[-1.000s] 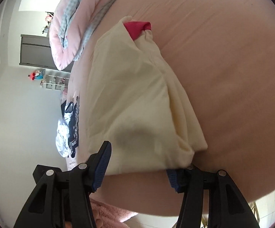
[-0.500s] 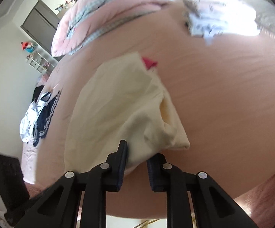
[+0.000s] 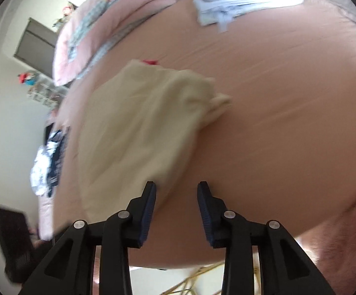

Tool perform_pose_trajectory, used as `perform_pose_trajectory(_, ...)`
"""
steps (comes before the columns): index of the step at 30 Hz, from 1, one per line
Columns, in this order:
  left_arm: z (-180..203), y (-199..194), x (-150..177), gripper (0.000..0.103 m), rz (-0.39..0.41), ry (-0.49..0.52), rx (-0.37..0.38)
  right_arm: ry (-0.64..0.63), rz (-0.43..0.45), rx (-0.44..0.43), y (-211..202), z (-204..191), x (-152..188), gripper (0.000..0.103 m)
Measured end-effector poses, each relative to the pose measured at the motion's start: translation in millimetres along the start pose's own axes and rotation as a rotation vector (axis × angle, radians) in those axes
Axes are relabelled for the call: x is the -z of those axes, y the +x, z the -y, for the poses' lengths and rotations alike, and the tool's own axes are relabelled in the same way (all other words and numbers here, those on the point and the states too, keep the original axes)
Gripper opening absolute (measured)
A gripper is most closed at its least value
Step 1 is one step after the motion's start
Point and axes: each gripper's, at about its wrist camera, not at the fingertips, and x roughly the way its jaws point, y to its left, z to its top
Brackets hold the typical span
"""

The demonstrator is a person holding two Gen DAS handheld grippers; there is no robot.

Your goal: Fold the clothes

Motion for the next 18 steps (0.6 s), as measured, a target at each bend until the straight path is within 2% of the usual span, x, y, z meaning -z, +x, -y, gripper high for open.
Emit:
perform_pose_trajectory(1,-10.9,-0.2,-9.7,0.054,0.018,-0.053,0.037,-0.005,0.009,-0.021,4.7,-3.6,-1.4,0.040)
perform_pose_trajectory(3,-19.0,4.9,-24.4,0.054,0.029,-0.095,0.092,-0.014,0.028,-0.061,13.9,-10.4,-4.1,0.050)
perform_pose_trajectory(4,-20.2,9.2,-32.1,0.054,0.032,-0.094,0.101,-0.018,0.034,-0.059,17.9,-9.8,-4.4,0.052)
perform_pose_trajectory(6,-17.2,23.1,-43.6,0.054,0.019,-0.079,0.063,-0.042,0.055,-0.052,23.2,-10.0,-3.5,0.052)
perform_pose_trajectory(9,-9.9,52.9,-54.3,0.054,-0.049,-0.098,0.087,-0.100,0.076,-0.033,20.4,-12.5,-0.7,0.051)
perform_pose_trajectory(13,0.0,65.1,-67.7,0.054,-0.026,-0.057,0.082,-0.096,0.072,-0.038,19.9,-6.6,-4.2,0.037)
perform_pose_trajectory(14,3.2,68.5,-71.5,0.051,-0.021,-0.040,0.080,-0.085,0.072,-0.048,21.3,-5.9,-5.5,0.036)
perform_pose_trajectory(16,5.5,69.9,-73.2,0.033,-0.012,-0.039,0.063,-0.063,0.072,-0.066,23.8,-4.7,-8.1,0.032)
perform_pose_trajectory(18,5.4,64.5,-70.5,0.025,0.011,-0.037,0.049,-0.059,0.086,-0.082,24.1,-5.5,-10.6,0.030)
